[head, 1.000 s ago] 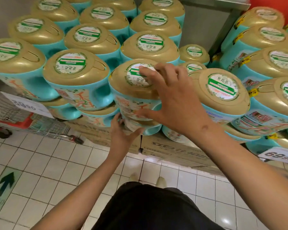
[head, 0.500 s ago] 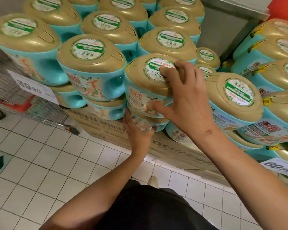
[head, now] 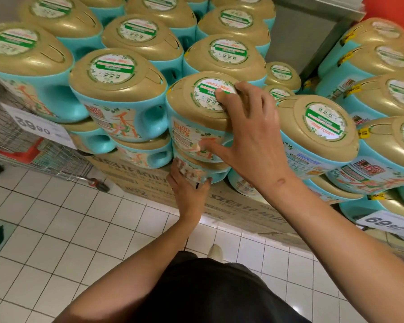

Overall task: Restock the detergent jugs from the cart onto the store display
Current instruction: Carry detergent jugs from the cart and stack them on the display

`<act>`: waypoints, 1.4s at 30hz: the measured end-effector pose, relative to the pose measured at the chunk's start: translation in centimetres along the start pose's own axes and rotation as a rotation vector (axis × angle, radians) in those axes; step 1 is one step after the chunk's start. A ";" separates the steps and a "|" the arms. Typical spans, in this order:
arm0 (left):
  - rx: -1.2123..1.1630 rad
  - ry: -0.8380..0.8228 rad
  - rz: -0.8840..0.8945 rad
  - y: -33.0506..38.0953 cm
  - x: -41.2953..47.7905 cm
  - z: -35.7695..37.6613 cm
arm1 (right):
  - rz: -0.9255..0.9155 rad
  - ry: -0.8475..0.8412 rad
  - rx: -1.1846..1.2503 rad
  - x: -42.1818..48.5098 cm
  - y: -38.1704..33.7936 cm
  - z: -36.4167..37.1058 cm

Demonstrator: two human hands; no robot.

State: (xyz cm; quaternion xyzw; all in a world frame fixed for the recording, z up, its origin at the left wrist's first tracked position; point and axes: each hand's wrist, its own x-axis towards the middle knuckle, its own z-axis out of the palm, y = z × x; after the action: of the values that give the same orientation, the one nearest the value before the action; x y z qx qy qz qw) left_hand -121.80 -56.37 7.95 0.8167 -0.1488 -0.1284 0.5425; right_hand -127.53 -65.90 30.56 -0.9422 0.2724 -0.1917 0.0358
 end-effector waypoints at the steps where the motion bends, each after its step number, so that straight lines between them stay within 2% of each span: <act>1: 0.006 -0.023 0.009 0.2 -0.1 -0.6 | -0.010 -0.011 0.017 -0.2 0.1 -0.3; 4: -0.092 -0.069 0.013 1.2 -0.4 -3.0 | -0.009 0.013 0.094 -1.0 1.5 -2.2; 6: -0.174 -0.121 0.005 2.6 -0.8 -4.8 | 0.017 0.013 0.053 -1.3 3.6 -3.9; 9: -0.184 -0.262 0.155 5.3 -1.5 -6.9 | 0.105 -0.171 -0.108 -1.4 7.6 -6.4; 12: -0.170 -0.461 0.315 8.3 -2.4 -7.5 | 0.193 -0.406 -0.125 -0.9 9.8 -7.8; 15: -0.198 -0.673 0.348 11.1 -3.4 -6.9 | 0.184 -0.420 -0.148 0.2 10.5 -8.2; 19: -0.266 -0.768 0.359 14.3 -3.8 -6.1 | 0.108 -0.445 -0.099 0.2 11.0 -10.4; 22: -0.295 -0.904 0.190 16.2 -3.0 -4.8 | 0.014 -0.437 -0.033 -0.3 11.4 -13.1; 27: -0.306 -1.360 -0.210 17.1 -2.9 -2.1 | -0.066 -0.450 -0.058 0.3 11.9 -18.5; 28: -0.366 -1.410 -0.317 17.3 -3.0 -1.6 | -0.078 -0.448 -0.049 0.5 12.0 -19.5; 31: -0.743 -1.527 -0.754 18.7 -3.2 -0.1 | -0.153 -0.439 0.060 0.5 12.3 -22.0; 33: -0.983 -1.613 -0.871 20.0 -3.0 0.2 | -0.244 -0.428 0.185 0.0 12.3 -22.9; 36: -1.130 -1.648 -0.909 21.8 -2.5 0.3 | -0.405 -0.423 0.341 -0.8 13.5 -22.3; 38: -1.186 -1.648 -0.913 22.6 -2.4 0.7 | -0.423 -0.434 0.463 -1.7 13.5 -21.0; 40: -1.221 -1.578 -0.770 23.6 -2.8 1.0 | -0.360 -0.420 0.630 -2.5 13.9 -20.5; 42: -1.190 -1.444 -0.561 24.5 -3.4 1.3 | -0.206 -0.336 0.793 -2.8 14.7 -20.5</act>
State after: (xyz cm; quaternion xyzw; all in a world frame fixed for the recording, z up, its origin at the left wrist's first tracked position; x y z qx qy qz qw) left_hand -127.89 -65.13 30.26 0.1402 -0.1564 -0.7765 0.5940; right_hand -144.81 -76.15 46.01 -0.8960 0.0729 -0.1279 0.4190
